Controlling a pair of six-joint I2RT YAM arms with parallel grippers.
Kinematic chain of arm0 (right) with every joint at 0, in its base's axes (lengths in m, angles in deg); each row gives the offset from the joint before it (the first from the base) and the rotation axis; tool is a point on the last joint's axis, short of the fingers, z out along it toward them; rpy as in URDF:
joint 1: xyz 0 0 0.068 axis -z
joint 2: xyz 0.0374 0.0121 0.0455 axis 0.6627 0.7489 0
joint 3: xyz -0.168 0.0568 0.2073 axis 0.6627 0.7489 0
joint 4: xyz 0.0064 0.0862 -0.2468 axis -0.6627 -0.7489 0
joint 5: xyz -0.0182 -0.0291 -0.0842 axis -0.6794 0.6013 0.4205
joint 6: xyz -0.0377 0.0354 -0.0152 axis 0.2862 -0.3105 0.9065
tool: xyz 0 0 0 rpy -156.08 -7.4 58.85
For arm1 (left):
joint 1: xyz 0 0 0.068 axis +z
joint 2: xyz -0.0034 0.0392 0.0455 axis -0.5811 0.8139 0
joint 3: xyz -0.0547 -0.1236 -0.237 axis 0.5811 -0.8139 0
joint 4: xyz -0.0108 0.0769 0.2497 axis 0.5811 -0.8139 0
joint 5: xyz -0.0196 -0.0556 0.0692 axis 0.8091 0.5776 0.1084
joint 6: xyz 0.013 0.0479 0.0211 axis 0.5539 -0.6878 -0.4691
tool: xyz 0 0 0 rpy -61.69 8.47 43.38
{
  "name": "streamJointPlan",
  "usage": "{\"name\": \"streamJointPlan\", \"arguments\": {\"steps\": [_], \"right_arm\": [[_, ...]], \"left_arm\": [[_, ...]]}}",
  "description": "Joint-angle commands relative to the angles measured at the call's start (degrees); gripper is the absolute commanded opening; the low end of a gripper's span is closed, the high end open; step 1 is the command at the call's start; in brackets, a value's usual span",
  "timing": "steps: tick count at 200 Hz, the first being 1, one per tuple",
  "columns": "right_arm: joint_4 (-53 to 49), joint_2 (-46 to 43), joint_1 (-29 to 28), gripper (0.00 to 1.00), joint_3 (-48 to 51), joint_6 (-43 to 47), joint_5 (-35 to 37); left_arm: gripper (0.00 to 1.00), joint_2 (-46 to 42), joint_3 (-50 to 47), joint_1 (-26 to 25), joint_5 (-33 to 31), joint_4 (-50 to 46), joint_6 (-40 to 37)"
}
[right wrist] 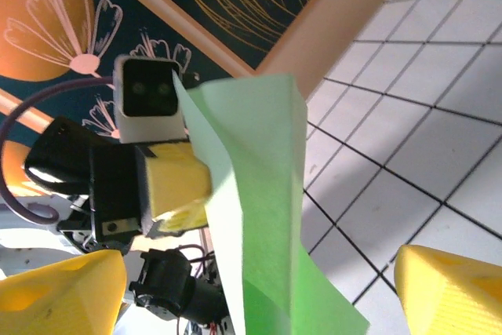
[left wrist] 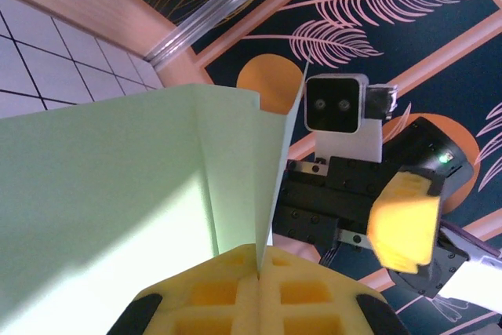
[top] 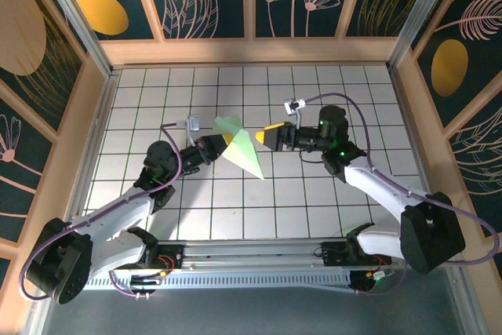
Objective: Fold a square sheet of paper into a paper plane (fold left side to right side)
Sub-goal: Turn over the paper at the center of the table.
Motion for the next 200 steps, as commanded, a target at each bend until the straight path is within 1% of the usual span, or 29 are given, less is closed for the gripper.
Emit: {"name": "streamJointPlan", "arguments": {"steps": [1, 24, 38, 63, 83, 94, 106, 119, 161, 183, 193, 200], "right_arm": [[-5.88, -0.75, -0.56, 0.91, 2.86, 3.75, -1.0], [-4.28, -0.74, -2.81, 0.92, 4.44, 4.3, -4.31], [-3.39, -0.57, -4.84, 0.92, 4.74, 4.71, -5.16], [0.08, 0.35, -6.31, 0.91, 4.87, 3.68, -6.66], [1.95, 0.84, -6.25, 0.8, 3.96, 3.02, -7.04], [1.6, 0.86, -6.04, 0.72, 3.17, 3.45, -6.66], [1.48, 0.85, -5.31, 0.62, 2.62, 3.57, -6.51], [1.39, 0.6, -4.33, 0.55, 2.39, 3.44, -6.09], [1.33, -0.74, -3.5, 0.41, 2.34, 3.33, -4.95], [1.1, -1.12, -3.56, 0.31, 2.13, 3.36, -5.19], [0.34, -1.24, -3.52, 0.26, 1.93, 3.78, -4.98], [-0.28, -1.35, -3.53, 0.25, 1.78, 4.08, -4.57]], "left_arm": [[0.0, -0.07, 1.8, -0.47, 0.97, 4.12, 0.58], [0.0, 0.8, 2.79, -1.04, 1.23, 4.1, 0.43], [0.0, 1.62, 3.42, -1.51, 1.43, 4.08, 0.23], [0.0, 3.51, 4.69, -2.61, 1.7, 4.25, -0.04], [0.0, 4.99, 5.57, -3.7, 1.89, 4.52, -0.12], [0.0, 5.62, 5.96, -4.14, 1.97, 4.61, -0.2], [0.0, 6.17, 6.18, -4.46, 1.93, 4.69, -0.21], [0.0, 6.53, 6.17, -4.6, 1.8, 4.69, -0.21], [0.0, 7.13, 5.72, -4.7, 1.02, 4.13, -0.47], [0.0, 7.76, 5.48, -4.74, 0.91, 3.99, -0.52], [0.03, 8.02, 5.5, -4.72, 0.93, 3.95, -0.56], [0.07, 8.11, 5.43, -4.74, 0.84, 3.8, -0.56]]}}
